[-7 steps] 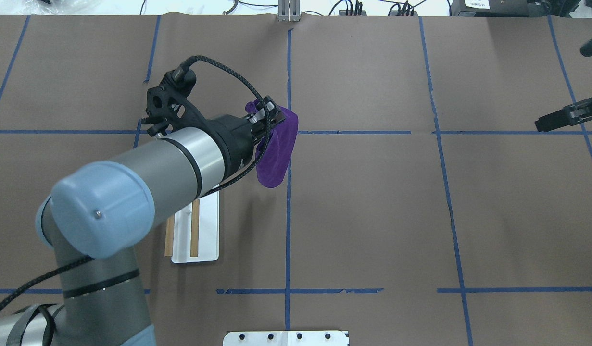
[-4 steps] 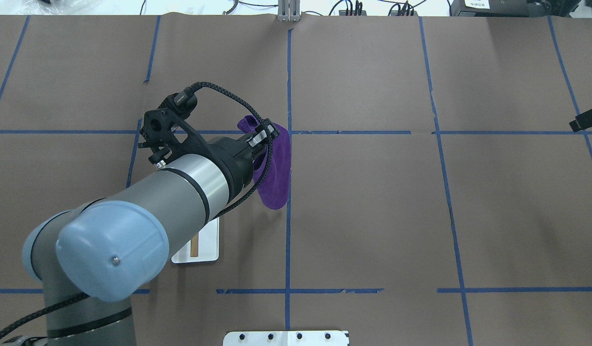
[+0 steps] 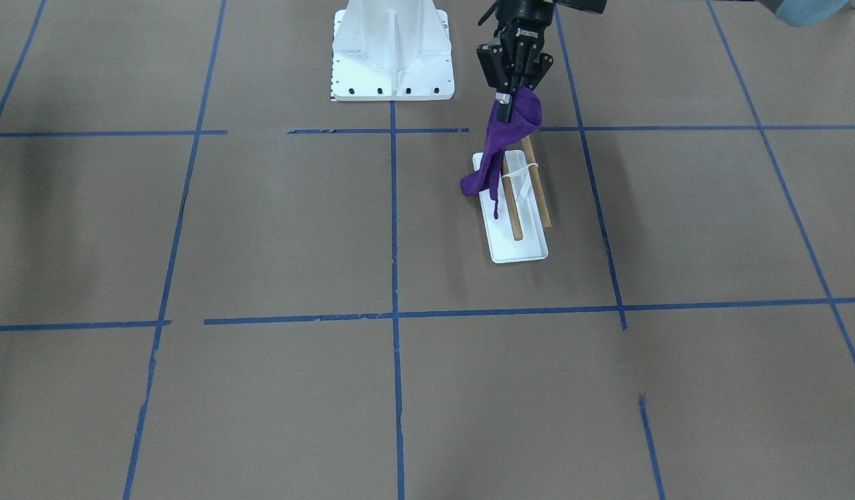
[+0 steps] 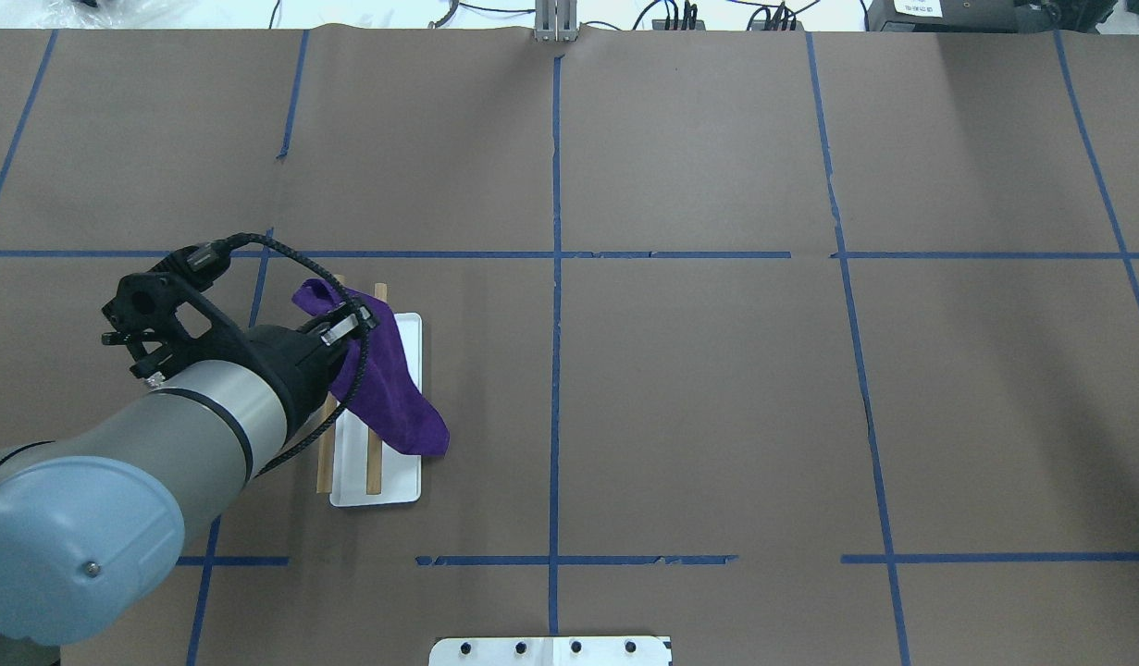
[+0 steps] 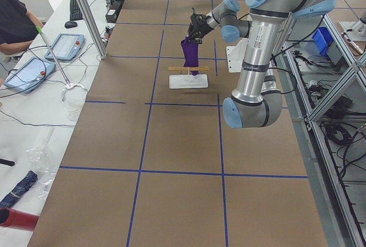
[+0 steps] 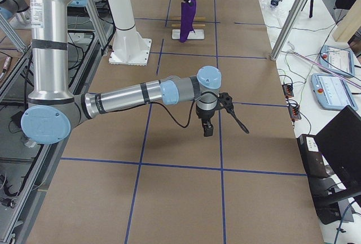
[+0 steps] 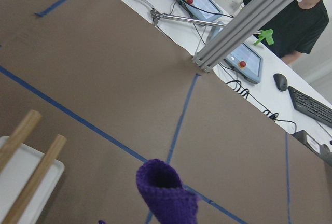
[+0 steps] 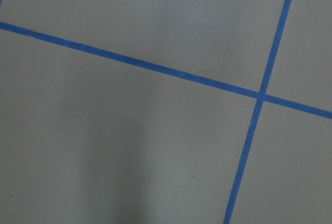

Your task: Hang towel on rack

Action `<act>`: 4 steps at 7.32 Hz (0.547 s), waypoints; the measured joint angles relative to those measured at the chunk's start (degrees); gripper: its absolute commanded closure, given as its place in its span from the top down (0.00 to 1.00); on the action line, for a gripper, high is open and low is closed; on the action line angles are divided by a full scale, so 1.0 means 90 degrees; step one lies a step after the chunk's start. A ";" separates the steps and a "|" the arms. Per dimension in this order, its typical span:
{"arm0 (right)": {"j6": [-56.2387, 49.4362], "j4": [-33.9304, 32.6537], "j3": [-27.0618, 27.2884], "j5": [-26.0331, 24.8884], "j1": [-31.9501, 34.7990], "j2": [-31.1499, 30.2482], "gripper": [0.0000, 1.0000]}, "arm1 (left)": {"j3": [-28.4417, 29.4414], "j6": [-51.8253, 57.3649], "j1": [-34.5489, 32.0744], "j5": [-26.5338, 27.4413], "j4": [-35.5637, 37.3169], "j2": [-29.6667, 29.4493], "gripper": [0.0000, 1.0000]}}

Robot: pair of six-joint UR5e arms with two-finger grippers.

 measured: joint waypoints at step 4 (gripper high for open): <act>0.0059 0.0084 -0.0096 -0.0133 0.0063 -0.0005 1.00 | 0.0026 -0.0001 -0.0136 -0.0013 0.0014 0.1169 0.00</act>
